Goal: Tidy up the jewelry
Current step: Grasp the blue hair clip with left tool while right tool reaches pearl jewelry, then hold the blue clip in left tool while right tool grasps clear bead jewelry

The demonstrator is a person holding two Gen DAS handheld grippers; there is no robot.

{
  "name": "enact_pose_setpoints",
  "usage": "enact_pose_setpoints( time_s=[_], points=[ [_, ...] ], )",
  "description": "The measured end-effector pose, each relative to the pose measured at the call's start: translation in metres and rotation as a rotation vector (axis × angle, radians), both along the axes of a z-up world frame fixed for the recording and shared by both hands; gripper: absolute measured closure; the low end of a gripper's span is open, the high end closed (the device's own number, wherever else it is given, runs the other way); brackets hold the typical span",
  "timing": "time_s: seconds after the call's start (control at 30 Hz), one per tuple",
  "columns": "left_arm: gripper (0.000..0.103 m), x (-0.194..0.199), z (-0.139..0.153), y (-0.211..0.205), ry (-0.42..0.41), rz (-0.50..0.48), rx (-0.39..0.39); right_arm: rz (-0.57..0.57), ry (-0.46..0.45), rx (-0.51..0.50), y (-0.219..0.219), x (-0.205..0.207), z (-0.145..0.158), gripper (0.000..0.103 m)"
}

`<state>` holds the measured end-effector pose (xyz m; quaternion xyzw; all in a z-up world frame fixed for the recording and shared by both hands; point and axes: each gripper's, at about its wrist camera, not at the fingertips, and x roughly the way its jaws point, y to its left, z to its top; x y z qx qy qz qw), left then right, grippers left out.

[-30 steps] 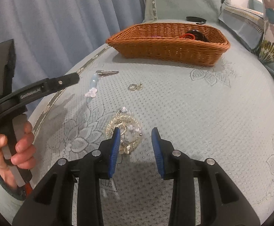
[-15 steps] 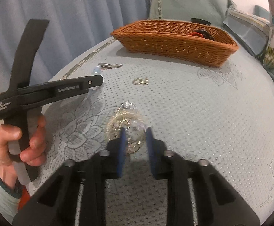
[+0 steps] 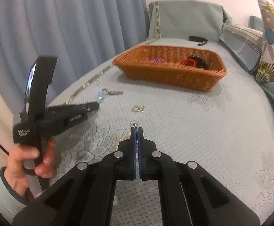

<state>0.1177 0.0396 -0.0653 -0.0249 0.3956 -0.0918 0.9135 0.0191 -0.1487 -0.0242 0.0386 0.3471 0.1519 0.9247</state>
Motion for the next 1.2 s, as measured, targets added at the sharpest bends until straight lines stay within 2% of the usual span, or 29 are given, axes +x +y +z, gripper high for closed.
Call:
enact_pose_setpoints(
  time_s=[0.17,0.3,0.43,0.57,0.73,0.77,0.83,0.87,0.9,1.2],
  points=[
    [0.097,-0.005,0.007,-0.002,-0.029,-0.014,-0.017,-0.044,-0.052,0.032,-0.024,-0.002,0.018,0.102],
    [0.097,-0.007,0.007,-0.005,-0.035,-0.025,-0.010,-0.095,-0.041,0.058,-0.048,0.002,0.020,0.102],
    [0.097,-0.006,0.004,-0.005,-0.023,-0.026,-0.010,-0.139,0.051,0.075,-0.070,0.017,0.003,0.102],
    [0.097,-0.005,0.004,-0.004,-0.021,-0.027,-0.012,-0.237,0.173,0.071,-0.093,0.033,-0.025,0.102],
    [0.097,-0.004,0.004,-0.003,-0.020,-0.027,-0.014,-0.290,0.231,0.102,-0.112,0.036,-0.037,0.098],
    [0.097,-0.004,0.004,-0.003,-0.019,-0.028,-0.015,-0.289,0.231,0.114,-0.114,0.035,-0.037,0.093],
    [0.097,-0.004,0.003,-0.003,-0.018,-0.032,-0.014,-0.284,0.230,0.134,-0.115,0.032,-0.037,0.073],
    [0.097,-0.004,0.002,-0.003,-0.017,-0.035,-0.013,-0.284,0.223,0.138,-0.114,0.031,-0.036,0.054],
    [0.097,-0.004,0.002,-0.003,-0.016,-0.037,-0.012,-0.284,0.210,0.138,-0.113,0.030,-0.035,0.049],
    [0.097,-0.011,-0.006,0.005,0.037,-0.068,-0.021,-0.258,0.201,0.028,-0.090,0.031,-0.041,0.047]
  ],
)
